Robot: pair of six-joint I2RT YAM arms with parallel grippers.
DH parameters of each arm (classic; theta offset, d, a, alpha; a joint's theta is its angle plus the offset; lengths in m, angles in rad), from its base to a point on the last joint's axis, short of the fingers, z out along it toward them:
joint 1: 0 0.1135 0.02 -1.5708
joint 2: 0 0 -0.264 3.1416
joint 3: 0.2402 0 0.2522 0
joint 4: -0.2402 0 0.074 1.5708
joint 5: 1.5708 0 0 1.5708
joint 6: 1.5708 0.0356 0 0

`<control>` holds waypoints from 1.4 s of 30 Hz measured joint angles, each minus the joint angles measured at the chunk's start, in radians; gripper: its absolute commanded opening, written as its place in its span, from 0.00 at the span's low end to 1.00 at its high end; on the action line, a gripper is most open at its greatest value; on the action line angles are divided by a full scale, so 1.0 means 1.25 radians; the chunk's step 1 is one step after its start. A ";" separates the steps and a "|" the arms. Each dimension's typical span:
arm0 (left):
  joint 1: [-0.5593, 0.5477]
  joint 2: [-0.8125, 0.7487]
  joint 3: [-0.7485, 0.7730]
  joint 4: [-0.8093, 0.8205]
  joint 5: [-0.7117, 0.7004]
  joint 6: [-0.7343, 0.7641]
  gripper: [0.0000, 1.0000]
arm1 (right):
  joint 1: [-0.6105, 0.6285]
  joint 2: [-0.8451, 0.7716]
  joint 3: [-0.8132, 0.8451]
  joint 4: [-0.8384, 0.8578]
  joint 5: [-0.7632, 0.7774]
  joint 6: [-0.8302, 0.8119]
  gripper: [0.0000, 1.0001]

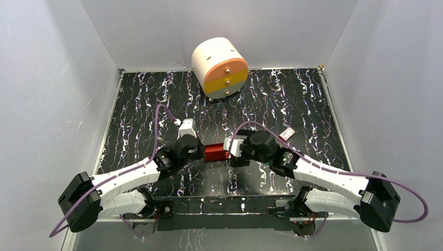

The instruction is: Fold the paper box

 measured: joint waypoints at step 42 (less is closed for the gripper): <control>-0.010 -0.005 -0.009 0.011 -0.011 0.010 0.00 | -0.130 0.160 -0.002 0.080 -0.253 -0.106 0.54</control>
